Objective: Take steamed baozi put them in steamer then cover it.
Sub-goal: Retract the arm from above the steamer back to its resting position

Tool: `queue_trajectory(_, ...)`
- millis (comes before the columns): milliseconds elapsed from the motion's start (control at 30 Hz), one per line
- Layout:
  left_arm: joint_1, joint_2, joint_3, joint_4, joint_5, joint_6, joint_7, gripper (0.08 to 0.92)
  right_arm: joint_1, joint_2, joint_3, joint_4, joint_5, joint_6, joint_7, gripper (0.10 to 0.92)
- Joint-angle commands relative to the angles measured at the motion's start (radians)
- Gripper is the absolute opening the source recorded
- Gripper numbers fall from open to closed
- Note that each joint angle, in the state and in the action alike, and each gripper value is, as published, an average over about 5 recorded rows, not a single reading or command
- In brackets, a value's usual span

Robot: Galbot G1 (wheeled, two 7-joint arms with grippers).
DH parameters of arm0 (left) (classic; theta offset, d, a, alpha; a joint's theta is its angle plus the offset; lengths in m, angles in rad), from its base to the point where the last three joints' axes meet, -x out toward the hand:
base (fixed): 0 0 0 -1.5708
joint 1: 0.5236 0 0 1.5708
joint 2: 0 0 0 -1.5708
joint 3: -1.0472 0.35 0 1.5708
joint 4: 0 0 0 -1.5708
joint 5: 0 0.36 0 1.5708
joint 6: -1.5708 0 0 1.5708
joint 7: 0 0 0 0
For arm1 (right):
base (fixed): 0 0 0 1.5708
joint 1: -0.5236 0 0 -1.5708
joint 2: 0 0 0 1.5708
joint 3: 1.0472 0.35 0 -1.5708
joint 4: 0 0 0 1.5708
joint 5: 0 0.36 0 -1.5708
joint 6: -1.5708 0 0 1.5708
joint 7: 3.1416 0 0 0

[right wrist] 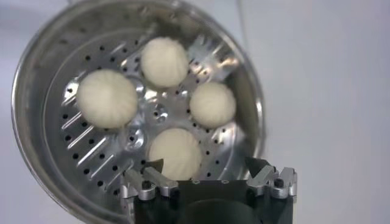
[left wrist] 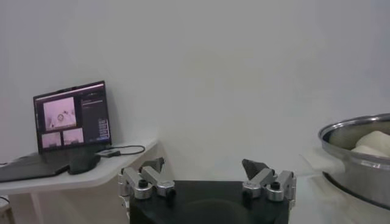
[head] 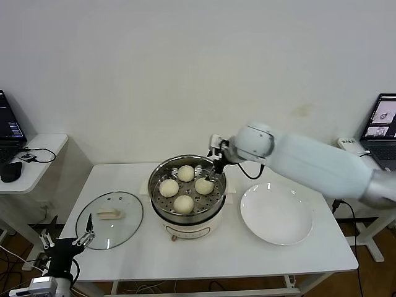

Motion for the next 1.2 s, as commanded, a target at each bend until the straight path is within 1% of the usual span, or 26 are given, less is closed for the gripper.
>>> queue_trajectory(33,-0.003,0.002,0.008,0.016,0.002,-0.003,0.002,0.823,-0.505,-0.259,0.436,0.228,0.09,0.337,0.431,0.823)
queue_trajectory(133,-0.007,-0.001,0.015,0.029,0.007,-0.009,0.002,0.823,-0.8,-0.267,0.717,0.256,0.026,0.448,0.44,0.823)
queue_trajectory(233,-0.013,-0.002,0.026,0.046,0.022,-0.018,0.003,0.823,-1.087,-0.214,0.999,0.258,-0.041,0.553,0.422,0.823)
queue_trajectory(400,-0.039,0.0,0.048,0.105,0.106,-0.043,0.0,0.823,-1.423,-0.017,1.384,0.229,-0.165,0.687,0.322,0.823)
queue_trajectory(500,-0.062,0.003,0.058,0.166,0.269,-0.096,0.007,0.823,-1.545,0.118,1.533,0.228,-0.198,0.724,0.261,0.823)
queue_trajectory(600,-0.085,0.014,0.054,0.236,0.517,-0.177,0.015,0.823,-1.644,0.266,1.677,0.246,-0.225,0.743,0.227,0.823)
queue_trajectory(733,-0.122,0.049,0.021,0.33,0.881,-0.233,0.027,0.823,-1.73,0.366,1.779,0.284,-0.281,0.742,0.233,0.823)
queue_trajectory(900,-0.156,0.1,0.009,0.427,1.225,-0.258,0.044,0.823,-1.814,0.416,1.85,0.324,-0.307,0.728,0.26,0.823)
queue_trajectory(1033,-0.201,0.126,0.027,0.502,1.387,-0.248,0.062,0.823,-1.849,0.438,1.884,0.331,-0.311,0.73,0.272,0.823)
queue_trajectory(1200,-0.303,0.152,0.062,0.571,1.454,-0.228,0.085,0.823,-1.865,0.46,1.897,0.33,-0.315,0.736,0.273,0.823)
